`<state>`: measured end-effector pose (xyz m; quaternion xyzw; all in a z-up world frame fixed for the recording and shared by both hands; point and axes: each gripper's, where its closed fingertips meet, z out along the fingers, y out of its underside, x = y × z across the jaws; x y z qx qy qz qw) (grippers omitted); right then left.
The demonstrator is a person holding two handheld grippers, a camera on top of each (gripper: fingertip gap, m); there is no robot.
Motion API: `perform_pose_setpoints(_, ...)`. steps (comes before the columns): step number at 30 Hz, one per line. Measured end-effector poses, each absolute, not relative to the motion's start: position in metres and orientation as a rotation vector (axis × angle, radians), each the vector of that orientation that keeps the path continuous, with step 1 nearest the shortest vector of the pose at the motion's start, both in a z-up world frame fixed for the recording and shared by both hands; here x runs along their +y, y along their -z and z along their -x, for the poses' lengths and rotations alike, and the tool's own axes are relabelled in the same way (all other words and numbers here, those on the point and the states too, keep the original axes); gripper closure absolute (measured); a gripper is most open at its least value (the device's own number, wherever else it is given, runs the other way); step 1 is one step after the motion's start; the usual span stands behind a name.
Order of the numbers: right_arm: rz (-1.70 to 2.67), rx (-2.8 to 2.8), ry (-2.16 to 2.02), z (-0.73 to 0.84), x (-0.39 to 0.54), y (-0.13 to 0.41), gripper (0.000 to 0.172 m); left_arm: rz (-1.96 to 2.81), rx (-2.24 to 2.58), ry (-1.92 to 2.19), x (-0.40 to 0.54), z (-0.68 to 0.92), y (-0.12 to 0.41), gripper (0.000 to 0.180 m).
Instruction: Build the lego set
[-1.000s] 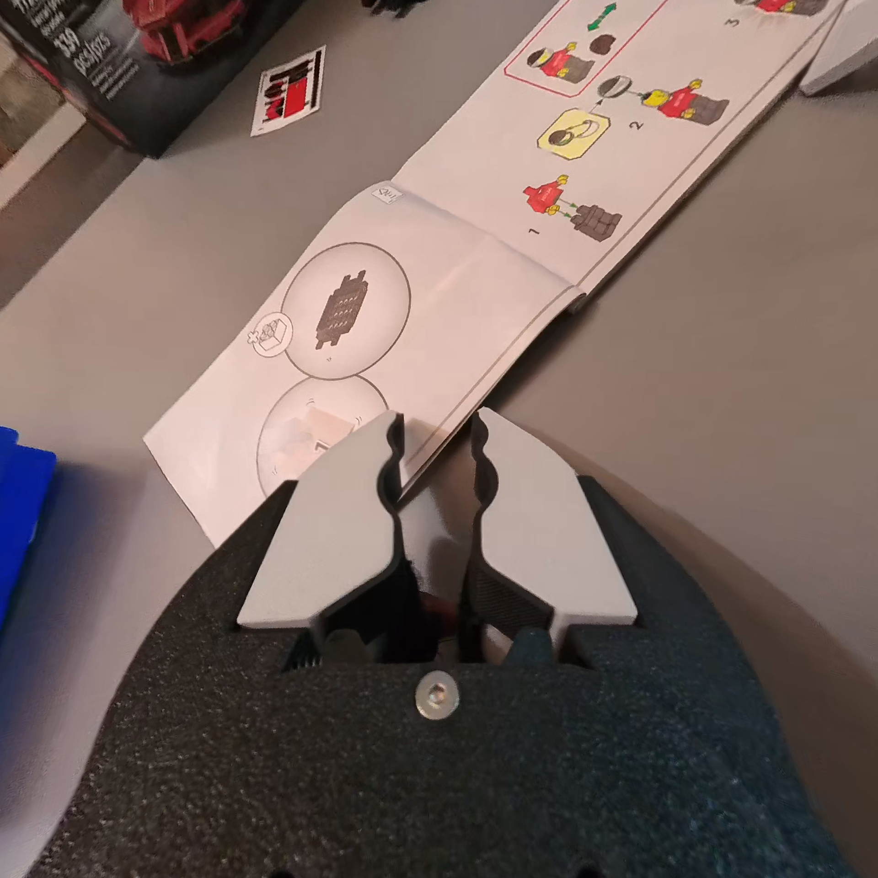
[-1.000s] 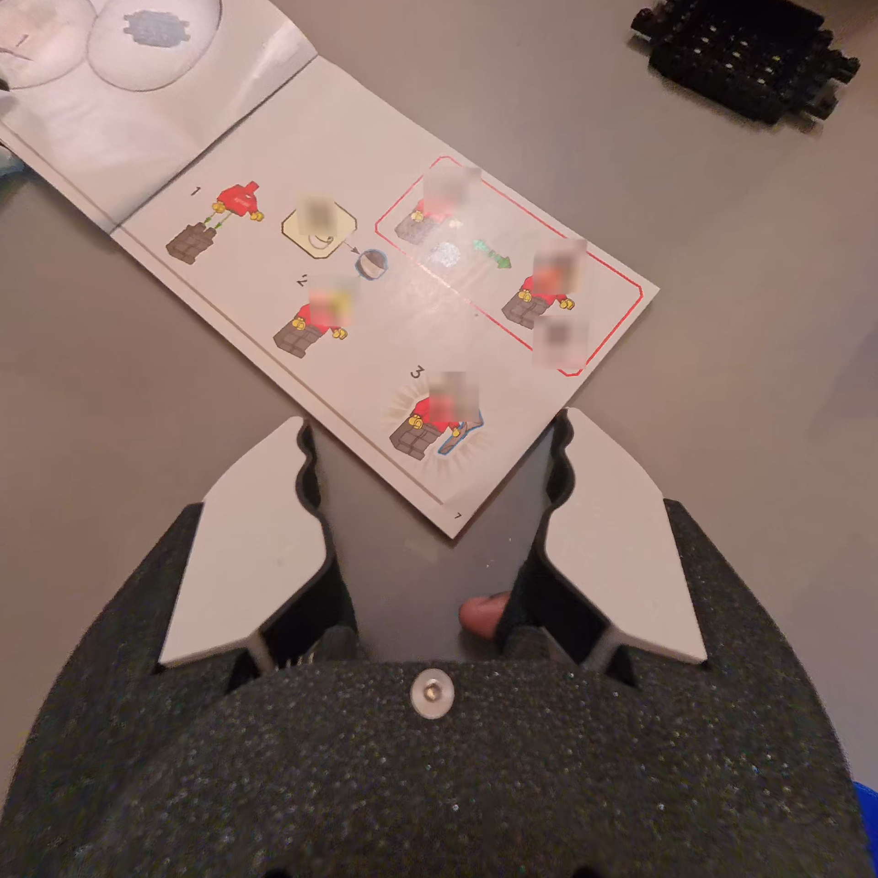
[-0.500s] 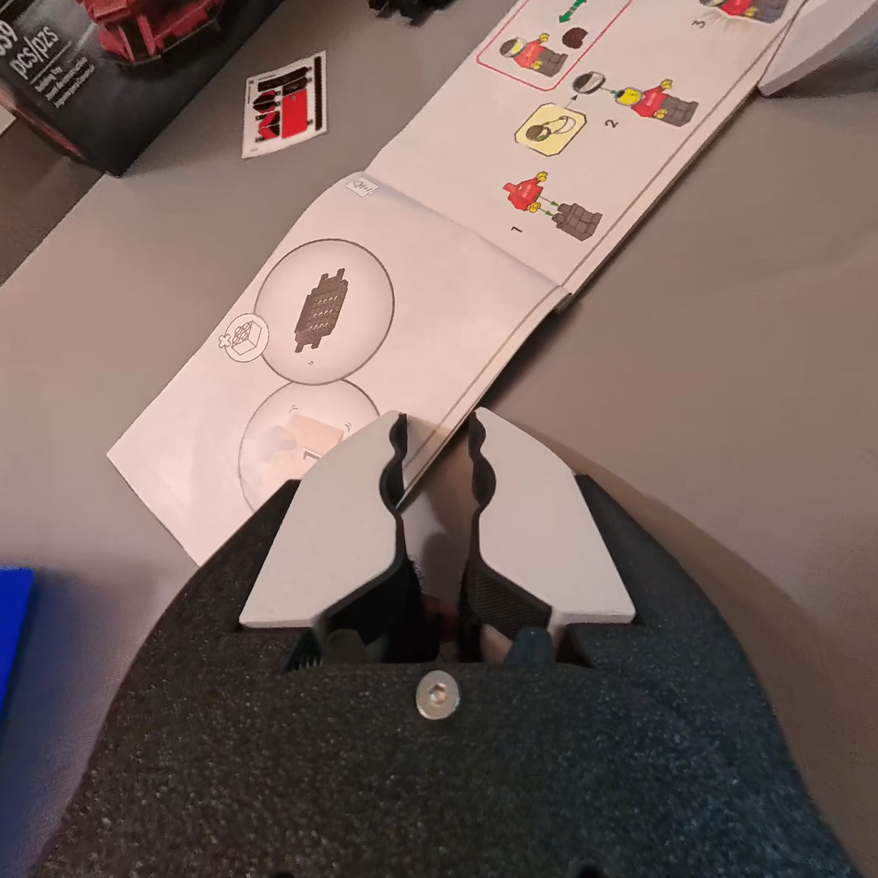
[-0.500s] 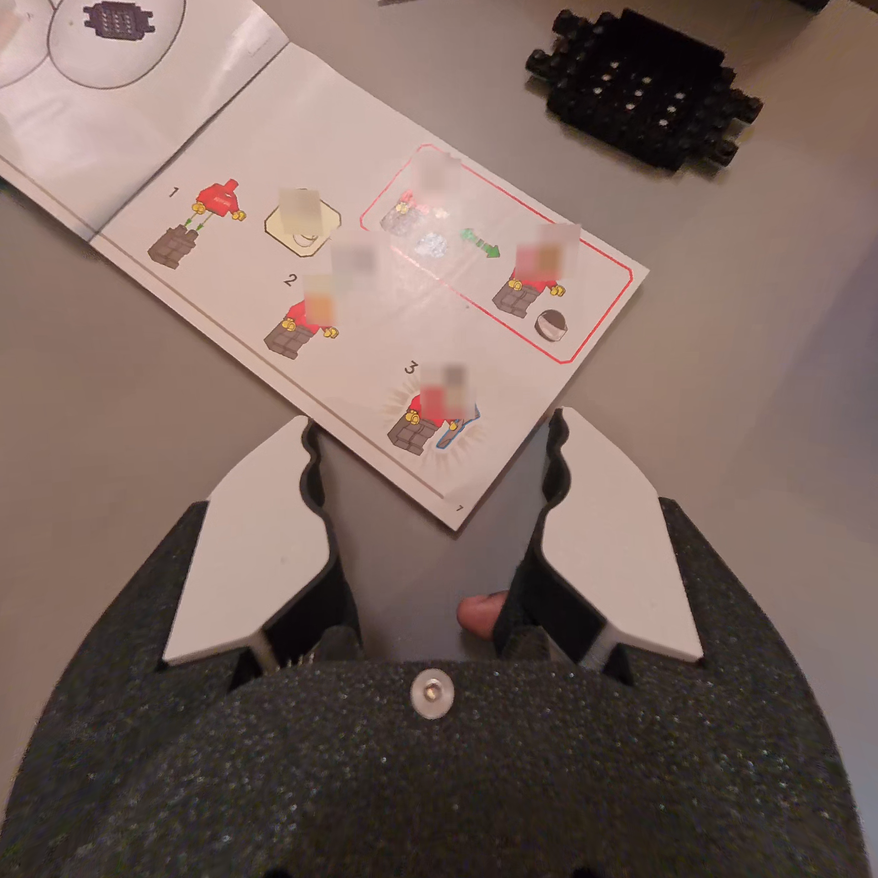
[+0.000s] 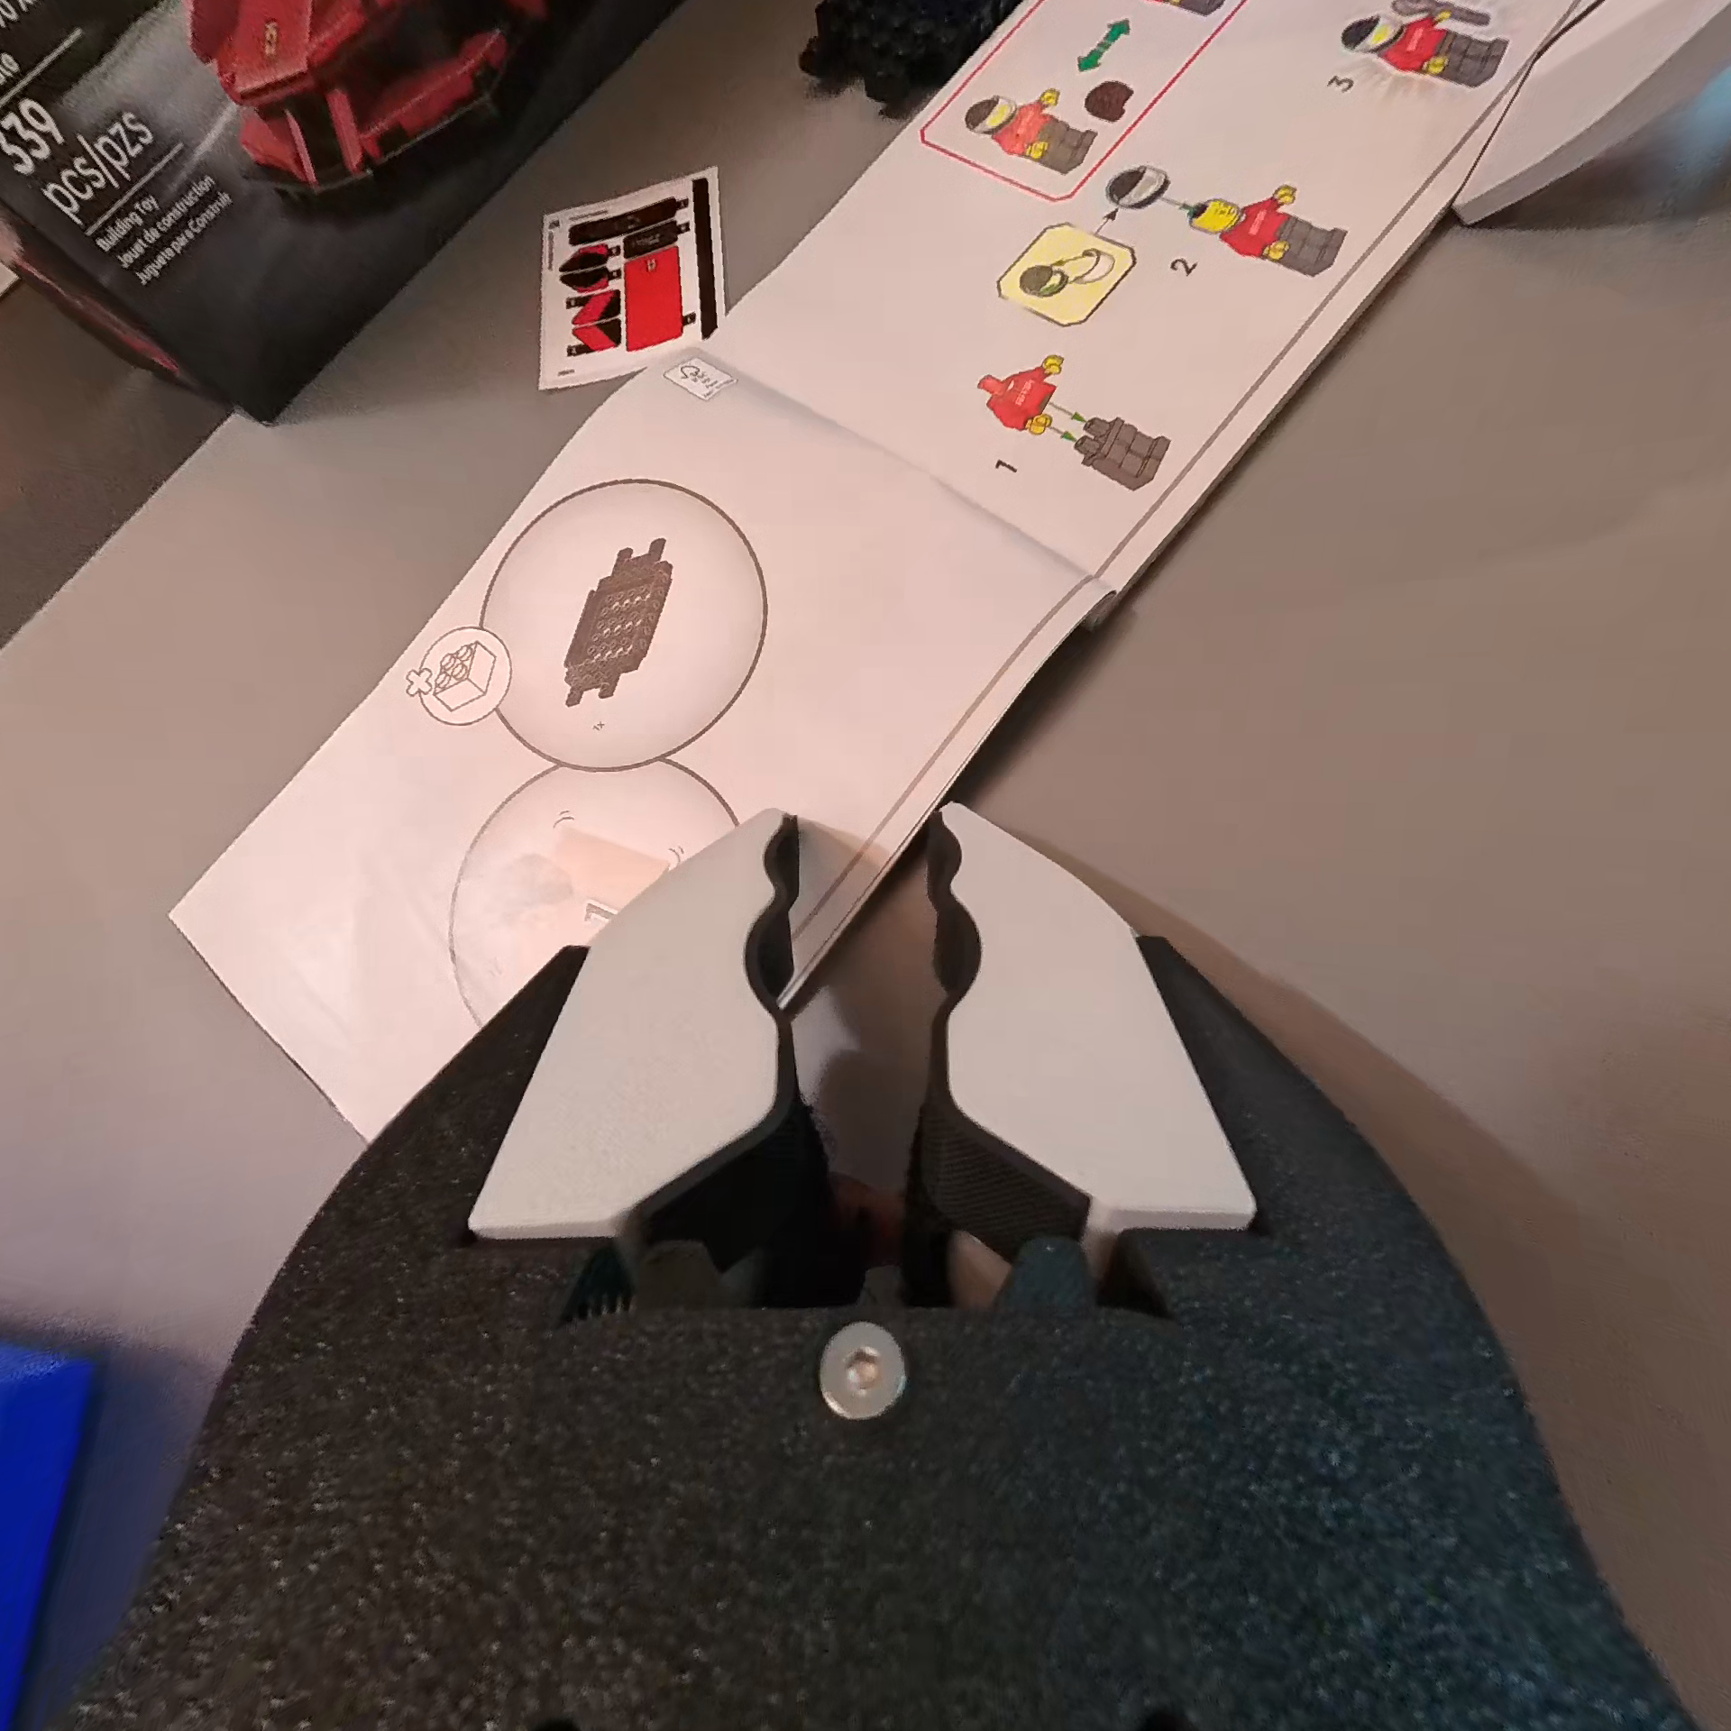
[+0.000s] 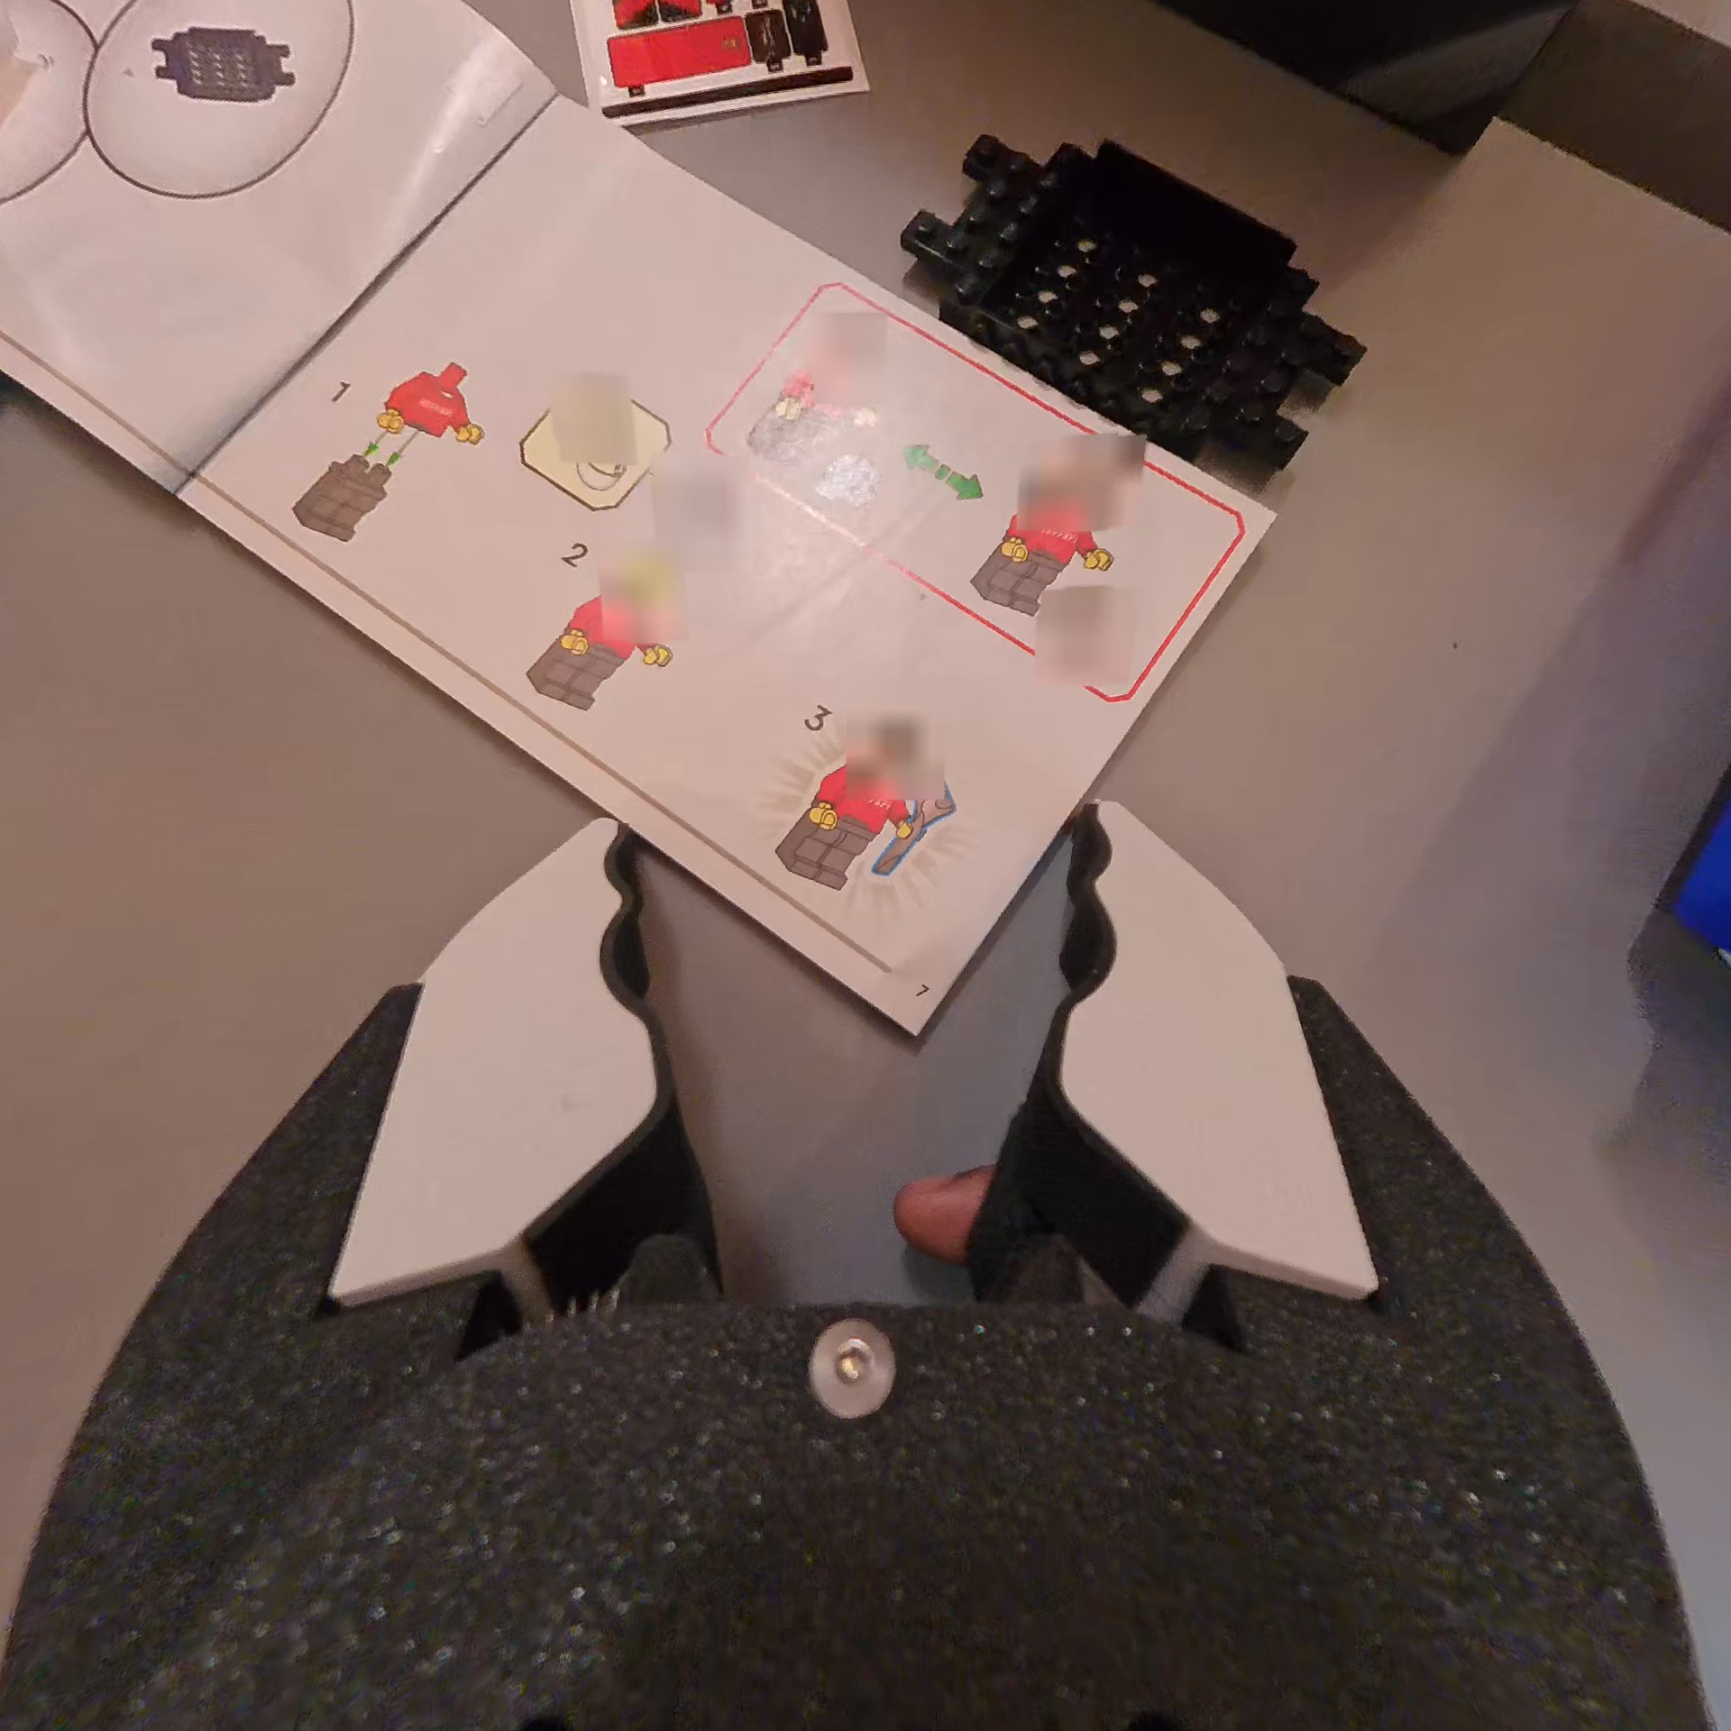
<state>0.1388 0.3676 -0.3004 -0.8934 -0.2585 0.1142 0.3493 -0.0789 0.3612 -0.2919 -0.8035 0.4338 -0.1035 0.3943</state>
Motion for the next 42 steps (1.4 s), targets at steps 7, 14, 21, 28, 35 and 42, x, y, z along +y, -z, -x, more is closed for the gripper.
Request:
perform_pose_setpoints(7, 2.336, -0.620, -0.254, -0.146, 0.378, 0.301, 0.071, 2.033, 1.083, 0.235, 0.369, 0.082, 0.290, 0.115)
perform_pose_setpoints(14, 2.192, -0.404, -0.295, -0.152, 0.360, 0.260, 0.028, 2.088, 0.870, 0.349, 0.341, 0.081, 0.274, 0.034)
perform_pose_setpoints(21, 2.181, -0.344, -0.264, -0.153, 0.323, 0.265, 0.025, 2.027, 0.645, 0.300, 0.320, 0.096, 0.262, 0.035)
perform_pose_setpoints(28, 2.091, -0.332, -0.129, -0.155, 0.322, 0.253, 0.026, 1.907, 0.546, 0.271, 0.323, 0.108, 0.240, 0.061)
perform_pose_setpoints(35, 1.998, -0.524, -0.223, -0.125, 0.355, 0.234, 0.170, 1.934, 0.813, 0.077, 0.370, 0.112, 0.248, 0.180)
perform_pose_setpoints(42, 2.305, -0.645, -0.191, -0.115, 0.389, 0.294, 0.171, 2.100, 1.019, 0.031, 0.392, 0.107, 0.292, 0.180)
